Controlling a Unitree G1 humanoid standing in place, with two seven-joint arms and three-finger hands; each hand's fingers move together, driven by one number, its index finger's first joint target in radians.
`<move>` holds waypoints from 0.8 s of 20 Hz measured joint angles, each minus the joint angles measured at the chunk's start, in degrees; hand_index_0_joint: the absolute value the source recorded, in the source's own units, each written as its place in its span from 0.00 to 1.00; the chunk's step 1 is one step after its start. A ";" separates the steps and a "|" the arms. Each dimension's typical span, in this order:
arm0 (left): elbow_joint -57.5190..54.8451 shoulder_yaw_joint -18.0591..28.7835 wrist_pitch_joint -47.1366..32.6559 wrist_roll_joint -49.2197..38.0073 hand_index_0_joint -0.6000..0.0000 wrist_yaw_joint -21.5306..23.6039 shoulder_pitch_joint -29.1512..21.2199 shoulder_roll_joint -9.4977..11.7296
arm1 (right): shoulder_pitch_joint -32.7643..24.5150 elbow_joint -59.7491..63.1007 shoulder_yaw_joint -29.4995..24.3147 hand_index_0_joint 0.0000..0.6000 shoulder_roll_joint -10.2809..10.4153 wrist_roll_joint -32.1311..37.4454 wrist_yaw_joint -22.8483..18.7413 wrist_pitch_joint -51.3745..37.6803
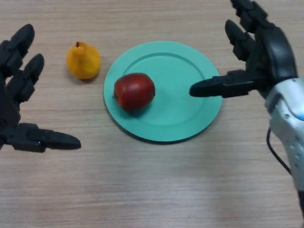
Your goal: Pick up the red apple and place it on the plate
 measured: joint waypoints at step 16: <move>5.12 -1.74 -6.99 -0.06 1.00 4.85 -4.39 2.04 | 15.02 -17.61 -5.54 0.00 -5.48 0.24 7.44 0.79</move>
